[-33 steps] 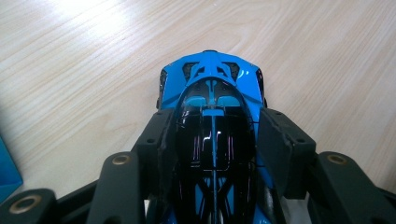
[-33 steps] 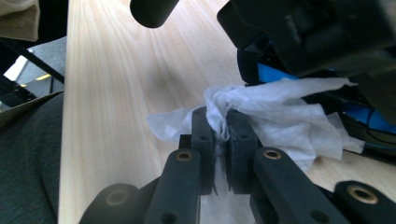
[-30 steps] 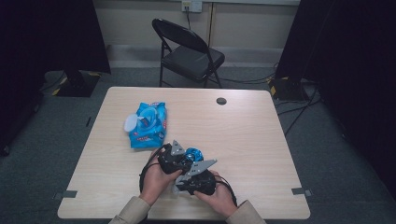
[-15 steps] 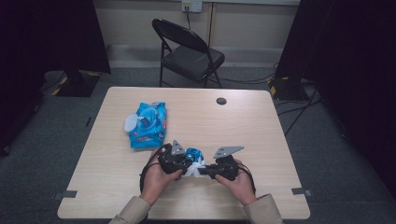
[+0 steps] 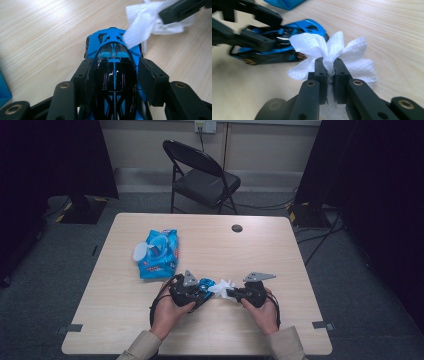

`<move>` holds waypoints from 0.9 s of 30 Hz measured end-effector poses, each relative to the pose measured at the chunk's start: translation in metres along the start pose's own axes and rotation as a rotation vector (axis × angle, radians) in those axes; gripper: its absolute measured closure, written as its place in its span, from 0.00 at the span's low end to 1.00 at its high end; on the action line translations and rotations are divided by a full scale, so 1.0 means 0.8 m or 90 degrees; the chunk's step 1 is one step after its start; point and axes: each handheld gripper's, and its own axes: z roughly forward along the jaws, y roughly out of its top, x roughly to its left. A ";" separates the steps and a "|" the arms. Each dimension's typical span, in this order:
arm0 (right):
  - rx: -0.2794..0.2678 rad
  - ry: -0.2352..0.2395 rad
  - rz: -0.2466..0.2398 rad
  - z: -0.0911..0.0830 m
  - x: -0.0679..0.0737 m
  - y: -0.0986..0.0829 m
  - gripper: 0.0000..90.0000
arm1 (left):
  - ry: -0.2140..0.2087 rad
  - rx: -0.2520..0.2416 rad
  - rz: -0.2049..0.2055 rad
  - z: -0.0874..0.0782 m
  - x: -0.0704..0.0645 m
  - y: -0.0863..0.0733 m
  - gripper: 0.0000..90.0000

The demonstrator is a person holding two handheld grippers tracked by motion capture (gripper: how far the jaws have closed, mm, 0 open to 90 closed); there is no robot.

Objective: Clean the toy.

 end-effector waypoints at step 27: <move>0.044 -0.030 -0.065 0.035 0.030 0.004 0.94 | 0.005 0.004 -0.001 0.000 -0.001 0.001 0.53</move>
